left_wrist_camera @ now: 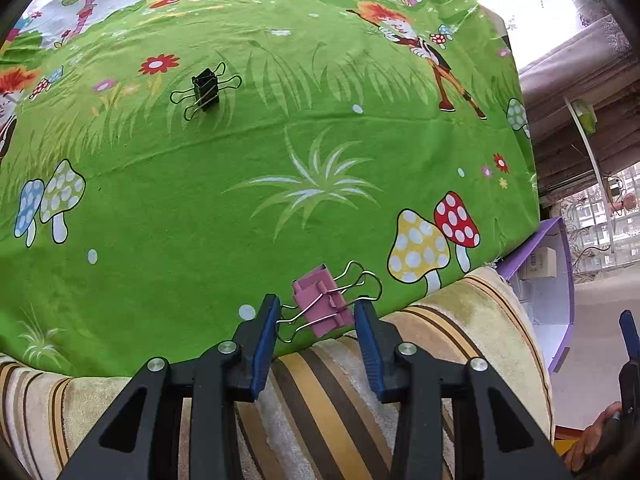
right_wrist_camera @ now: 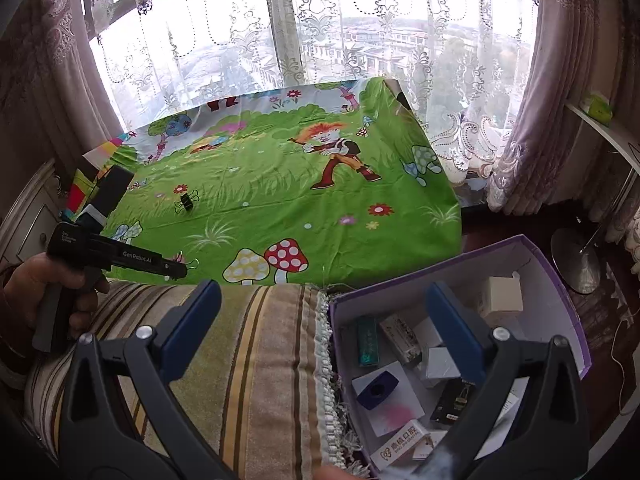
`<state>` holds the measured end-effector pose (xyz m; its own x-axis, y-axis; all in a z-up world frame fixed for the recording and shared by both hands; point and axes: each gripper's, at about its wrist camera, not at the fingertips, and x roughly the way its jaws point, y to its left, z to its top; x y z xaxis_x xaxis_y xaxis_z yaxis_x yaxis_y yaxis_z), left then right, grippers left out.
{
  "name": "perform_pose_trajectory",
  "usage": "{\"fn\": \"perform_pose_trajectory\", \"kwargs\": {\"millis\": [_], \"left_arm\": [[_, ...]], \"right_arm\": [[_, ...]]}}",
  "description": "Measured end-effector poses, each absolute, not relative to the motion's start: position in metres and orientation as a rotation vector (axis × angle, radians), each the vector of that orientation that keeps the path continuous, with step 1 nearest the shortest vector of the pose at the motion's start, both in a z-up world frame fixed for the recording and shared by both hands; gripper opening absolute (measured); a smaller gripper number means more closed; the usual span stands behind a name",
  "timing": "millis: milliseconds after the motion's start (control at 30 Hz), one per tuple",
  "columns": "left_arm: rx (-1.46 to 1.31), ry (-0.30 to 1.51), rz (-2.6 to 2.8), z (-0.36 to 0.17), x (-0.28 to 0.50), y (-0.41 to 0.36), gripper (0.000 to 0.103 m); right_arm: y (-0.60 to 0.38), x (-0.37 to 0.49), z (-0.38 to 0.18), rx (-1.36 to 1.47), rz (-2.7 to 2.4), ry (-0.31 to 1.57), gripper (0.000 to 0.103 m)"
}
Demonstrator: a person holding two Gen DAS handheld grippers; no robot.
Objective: Organize rigid objects
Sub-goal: 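Grasp the pink binder clip with the left tool, then lower the right tool onto the black binder clip and grasp it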
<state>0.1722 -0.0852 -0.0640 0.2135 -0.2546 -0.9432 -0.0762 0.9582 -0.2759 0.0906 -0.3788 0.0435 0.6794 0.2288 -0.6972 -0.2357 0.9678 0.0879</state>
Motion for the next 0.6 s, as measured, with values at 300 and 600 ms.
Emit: {"fn": "perform_pose_trajectory", "kwargs": {"millis": [300, 600], "left_arm": [[-0.394, 1.224, -0.054, -0.031, 0.148, -0.022, 0.039], [-0.501, 1.072, 0.056, -0.017, 0.145, 0.025, 0.039]], "right_arm": [[-0.325, 0.113, 0.057, -0.082, 0.356, 0.772, 0.103], [-0.241, 0.16, 0.051, -0.201, 0.475, 0.803, 0.103]]}}
